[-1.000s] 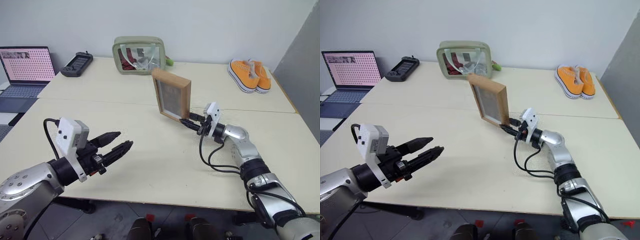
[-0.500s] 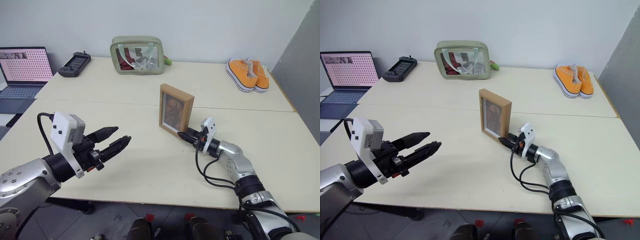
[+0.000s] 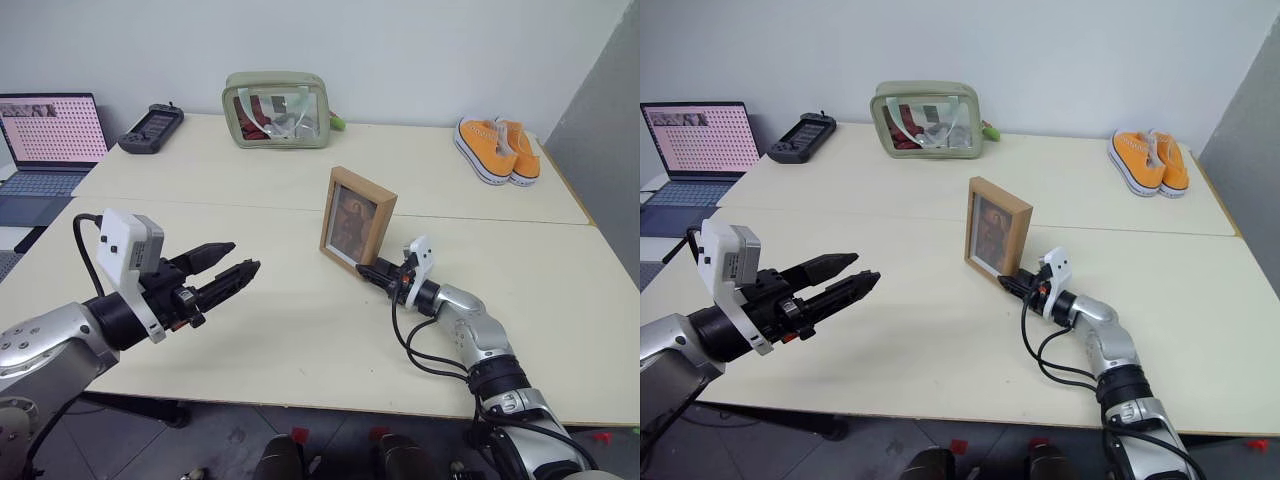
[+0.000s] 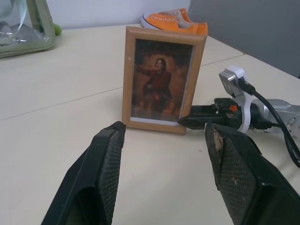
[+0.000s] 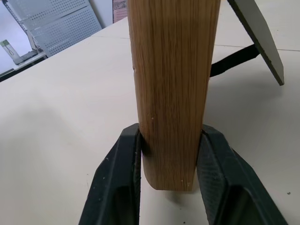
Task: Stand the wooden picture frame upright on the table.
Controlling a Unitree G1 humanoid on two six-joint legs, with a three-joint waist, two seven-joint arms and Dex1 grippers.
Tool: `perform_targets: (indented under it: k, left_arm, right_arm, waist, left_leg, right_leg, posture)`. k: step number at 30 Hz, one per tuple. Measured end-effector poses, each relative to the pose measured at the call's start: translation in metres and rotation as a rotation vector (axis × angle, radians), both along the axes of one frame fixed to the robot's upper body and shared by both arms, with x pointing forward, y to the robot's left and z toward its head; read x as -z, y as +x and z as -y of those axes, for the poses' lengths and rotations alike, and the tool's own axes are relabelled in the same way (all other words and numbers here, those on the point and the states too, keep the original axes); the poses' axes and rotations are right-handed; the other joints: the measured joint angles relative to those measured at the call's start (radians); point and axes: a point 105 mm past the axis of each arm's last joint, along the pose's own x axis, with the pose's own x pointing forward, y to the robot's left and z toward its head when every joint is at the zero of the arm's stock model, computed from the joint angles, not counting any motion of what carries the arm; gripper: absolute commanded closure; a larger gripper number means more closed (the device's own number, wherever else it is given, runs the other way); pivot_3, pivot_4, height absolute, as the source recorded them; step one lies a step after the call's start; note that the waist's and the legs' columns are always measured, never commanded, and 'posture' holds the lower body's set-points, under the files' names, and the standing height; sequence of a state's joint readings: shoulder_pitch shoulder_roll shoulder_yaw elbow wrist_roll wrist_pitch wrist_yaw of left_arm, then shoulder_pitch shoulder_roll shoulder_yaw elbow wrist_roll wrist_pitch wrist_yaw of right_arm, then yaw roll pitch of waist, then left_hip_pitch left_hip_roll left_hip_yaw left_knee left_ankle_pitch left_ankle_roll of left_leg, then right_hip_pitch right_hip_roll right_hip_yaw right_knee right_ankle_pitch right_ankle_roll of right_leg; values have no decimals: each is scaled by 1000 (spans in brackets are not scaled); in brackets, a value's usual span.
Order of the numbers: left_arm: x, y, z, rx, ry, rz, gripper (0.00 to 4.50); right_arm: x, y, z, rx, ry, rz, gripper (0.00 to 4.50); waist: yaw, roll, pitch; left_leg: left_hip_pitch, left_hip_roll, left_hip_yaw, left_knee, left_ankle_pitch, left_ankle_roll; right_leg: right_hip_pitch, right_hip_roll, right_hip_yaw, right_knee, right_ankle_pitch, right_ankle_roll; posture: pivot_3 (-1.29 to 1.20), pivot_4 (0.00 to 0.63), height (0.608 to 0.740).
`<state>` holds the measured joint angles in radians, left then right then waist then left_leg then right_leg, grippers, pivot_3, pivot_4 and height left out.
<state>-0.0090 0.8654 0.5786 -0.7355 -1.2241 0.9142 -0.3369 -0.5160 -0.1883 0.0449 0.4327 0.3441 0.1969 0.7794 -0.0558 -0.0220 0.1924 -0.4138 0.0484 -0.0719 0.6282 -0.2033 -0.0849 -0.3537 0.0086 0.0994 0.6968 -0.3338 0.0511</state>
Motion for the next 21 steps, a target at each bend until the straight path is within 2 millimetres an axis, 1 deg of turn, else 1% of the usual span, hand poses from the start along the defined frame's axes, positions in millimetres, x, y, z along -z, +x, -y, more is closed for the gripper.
perform_targets:
  k: [1,4,10,14,15,16,18,21]
  left_arm:
    - [0,0,1,3,-1,-1,1583]
    - [1,1,1,6,-4,-3,1583]
    - [2,3,5,24,-11,-9,1583]
    - [-1,6,9,30,-34,14,1583]
    - [-1,7,10,30,-44,24,1583]
    - [0,9,12,32,-49,29,1583]
    - [0,10,13,35,-51,33,1583]
    - [1,12,17,62,-56,35,1583]
  right_arm:
    - [2,0,2,6,-1,-9,1811]
    - [4,-3,5,15,-15,-7,1247]
    - [0,-4,7,25,-50,28,1247]
    - [-3,-10,19,32,-113,70,1247]
    - [-3,-14,27,35,-156,89,1247]
    - [-3,-19,40,45,-229,115,1247]
    - [-3,-23,55,59,-312,144,1247]
    - [-12,-41,83,59,-485,200,1247]
  waist:
    - [-1,0,0]
    - [-1,0,0]
    - [0,0,0]
    - [3,0,0]
    - [5,1,0]
    - [7,1,1]
    - [8,1,1]
    - [9,2,1]
  left_leg:
    - [0,0,0,0,0,0]
    - [-1,0,0,-1,0,0]
    - [-2,0,0,-1,0,0]
    - [-3,0,0,-1,0,0]
    - [-3,-1,0,-2,0,0]
    - [-3,-1,0,-2,0,0]
    - [-3,0,0,-2,0,0]
    - [-3,0,1,-3,0,0]
  right_leg:
    - [0,0,0,0,0,0]
    - [-2,0,0,0,0,0]
    - [-2,0,0,0,0,0]
    - [-2,0,0,-2,0,0]
    - [-2,-1,0,-3,0,0]
    - [-2,-1,0,-3,0,0]
    - [-2,-1,0,-5,0,0]
    - [-2,-1,0,-6,0,0]
  posture:
    - [0,150,740]
    - [0,150,740]
    - [0,150,740]
    - [0,150,740]
    - [0,150,740]
    - [0,150,740]
    - [0,150,740]
    - [0,150,740]
